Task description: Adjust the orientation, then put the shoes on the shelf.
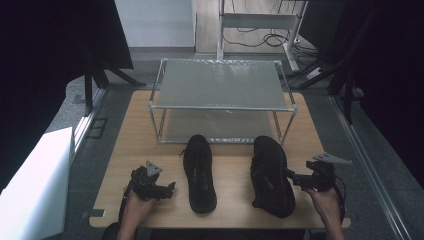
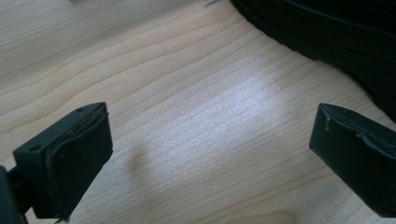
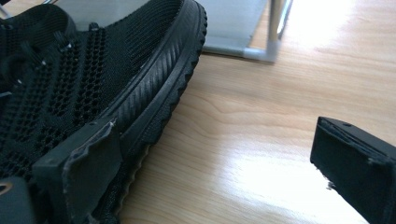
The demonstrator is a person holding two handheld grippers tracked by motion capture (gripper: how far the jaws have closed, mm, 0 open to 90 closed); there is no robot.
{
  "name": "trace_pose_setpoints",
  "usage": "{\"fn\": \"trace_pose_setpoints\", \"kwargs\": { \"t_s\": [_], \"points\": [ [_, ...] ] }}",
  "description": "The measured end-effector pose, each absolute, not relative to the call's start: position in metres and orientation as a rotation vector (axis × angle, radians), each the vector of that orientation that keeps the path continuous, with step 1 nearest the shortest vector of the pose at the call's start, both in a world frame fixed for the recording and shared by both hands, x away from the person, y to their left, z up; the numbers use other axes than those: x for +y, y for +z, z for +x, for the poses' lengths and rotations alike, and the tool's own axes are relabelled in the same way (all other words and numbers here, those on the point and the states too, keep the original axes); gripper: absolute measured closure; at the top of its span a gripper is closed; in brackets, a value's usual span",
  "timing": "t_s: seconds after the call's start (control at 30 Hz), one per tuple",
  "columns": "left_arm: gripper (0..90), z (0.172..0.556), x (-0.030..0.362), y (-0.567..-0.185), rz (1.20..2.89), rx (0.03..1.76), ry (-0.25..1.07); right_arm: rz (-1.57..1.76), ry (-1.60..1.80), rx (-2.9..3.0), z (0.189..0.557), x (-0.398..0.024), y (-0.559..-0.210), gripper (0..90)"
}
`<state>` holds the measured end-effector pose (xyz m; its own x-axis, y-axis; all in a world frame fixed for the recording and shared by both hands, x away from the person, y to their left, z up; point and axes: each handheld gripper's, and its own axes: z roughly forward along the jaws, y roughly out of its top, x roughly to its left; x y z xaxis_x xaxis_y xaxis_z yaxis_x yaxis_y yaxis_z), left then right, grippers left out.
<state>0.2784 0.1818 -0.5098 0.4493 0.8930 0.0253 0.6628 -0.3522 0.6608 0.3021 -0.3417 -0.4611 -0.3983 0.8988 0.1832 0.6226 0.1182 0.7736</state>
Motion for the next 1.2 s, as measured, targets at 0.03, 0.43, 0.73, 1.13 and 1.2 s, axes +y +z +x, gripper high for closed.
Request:
{"fn": "trace_pose_setpoints", "kwargs": {
  "t_s": [0.03,0.43,0.73,1.13,1.2],
  "points": [
    [0.0,0.279,0.182,-0.51,2.127,1.297,0.519,1.497,1.174,2.067,0.302,-0.345,-0.463,4.2],
    [0.0,0.279,0.182,-0.51,2.13,1.302,0.513,1.574,1.038,2.091,0.303,-0.364,-0.483,11.0],
    [0.0,0.277,0.18,-0.504,2.096,1.302,0.509,1.534,1.124,2.073,0.297,-0.365,-0.472,8.3],
    [1.4,0.271,0.167,-0.48,1.976,1.28,0.511,1.511,1.257,2.086,0.295,-0.357,-0.467,3.4],
    [1.4,0.271,0.161,-0.475,1.95,1.265,0.489,1.488,1.281,2.109,0.296,-0.353,-0.466,3.5]
  ]
}}
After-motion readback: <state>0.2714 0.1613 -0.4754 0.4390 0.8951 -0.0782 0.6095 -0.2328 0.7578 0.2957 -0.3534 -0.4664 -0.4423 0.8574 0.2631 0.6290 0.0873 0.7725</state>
